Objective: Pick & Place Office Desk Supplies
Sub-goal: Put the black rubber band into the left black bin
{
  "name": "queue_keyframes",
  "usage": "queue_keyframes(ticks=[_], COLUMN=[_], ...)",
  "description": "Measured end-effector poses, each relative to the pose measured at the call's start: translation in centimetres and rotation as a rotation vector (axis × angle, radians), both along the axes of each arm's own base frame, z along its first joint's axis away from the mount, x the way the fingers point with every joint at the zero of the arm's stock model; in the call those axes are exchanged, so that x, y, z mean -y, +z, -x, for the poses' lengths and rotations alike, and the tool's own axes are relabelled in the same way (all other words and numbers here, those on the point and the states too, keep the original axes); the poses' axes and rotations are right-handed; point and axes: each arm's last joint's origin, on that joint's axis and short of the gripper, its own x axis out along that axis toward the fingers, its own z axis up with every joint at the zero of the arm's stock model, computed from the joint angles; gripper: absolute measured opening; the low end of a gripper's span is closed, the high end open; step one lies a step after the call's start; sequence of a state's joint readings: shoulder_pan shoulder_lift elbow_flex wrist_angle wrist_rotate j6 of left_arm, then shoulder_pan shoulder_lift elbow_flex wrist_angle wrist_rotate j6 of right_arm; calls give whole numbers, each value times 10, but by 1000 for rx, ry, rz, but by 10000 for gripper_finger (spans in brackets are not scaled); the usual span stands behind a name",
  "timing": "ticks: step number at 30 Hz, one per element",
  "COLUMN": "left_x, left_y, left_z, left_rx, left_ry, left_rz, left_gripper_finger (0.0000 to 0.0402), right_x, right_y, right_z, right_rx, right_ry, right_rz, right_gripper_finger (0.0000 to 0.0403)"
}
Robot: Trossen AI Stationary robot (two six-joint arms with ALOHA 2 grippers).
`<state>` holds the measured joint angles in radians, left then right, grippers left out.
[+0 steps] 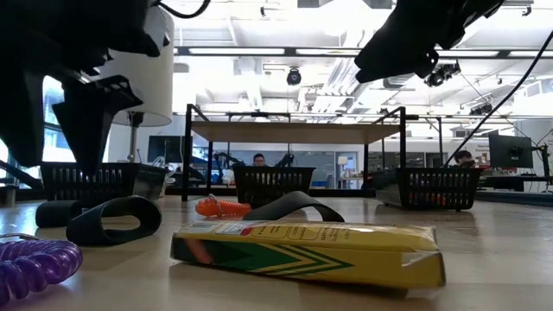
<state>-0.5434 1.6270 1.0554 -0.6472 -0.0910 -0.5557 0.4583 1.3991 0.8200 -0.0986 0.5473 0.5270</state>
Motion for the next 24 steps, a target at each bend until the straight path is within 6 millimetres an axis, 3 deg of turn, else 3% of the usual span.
queue_keyframes(ticks=[7,16,24], left_x=[2,1,1], left_y=[-2,-5,-8], left_z=[1,13,12], left_rx=[-12,-36,-45], left_ry=[-40,-252,-337], left_rz=[-15,-254,-283], left_gripper_finger=[262,262,262], right_x=[0,0,0], right_y=[0,0,0], right_z=[0,0,0], right_rx=[-1,5,5], right_ry=[0,-1,-1], right_rz=[1,-4,-4], right_gripper_finger=[165,165,165])
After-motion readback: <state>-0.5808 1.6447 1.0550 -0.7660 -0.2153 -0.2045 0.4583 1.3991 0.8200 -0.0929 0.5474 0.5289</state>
